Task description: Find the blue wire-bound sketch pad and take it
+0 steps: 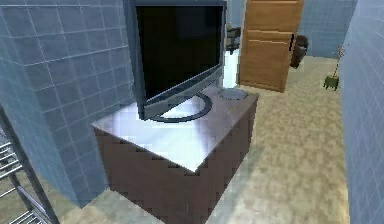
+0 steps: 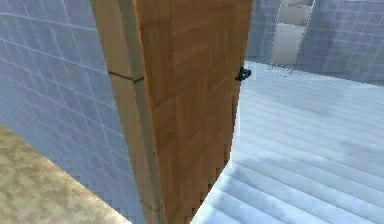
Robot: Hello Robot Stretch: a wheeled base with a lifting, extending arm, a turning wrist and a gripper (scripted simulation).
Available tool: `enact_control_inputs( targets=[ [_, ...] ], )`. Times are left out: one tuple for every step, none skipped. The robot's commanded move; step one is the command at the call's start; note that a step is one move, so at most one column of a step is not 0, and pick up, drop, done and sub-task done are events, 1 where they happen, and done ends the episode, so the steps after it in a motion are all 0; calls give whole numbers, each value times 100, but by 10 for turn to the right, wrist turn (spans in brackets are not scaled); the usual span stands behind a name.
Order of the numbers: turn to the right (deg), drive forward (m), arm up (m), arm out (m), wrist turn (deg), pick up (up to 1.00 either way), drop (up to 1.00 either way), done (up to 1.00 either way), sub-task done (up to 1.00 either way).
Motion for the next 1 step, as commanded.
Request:
enact_control_inputs(
  targets=[
    [270,0,0,0,0,0,0,0,0]
  ],
)
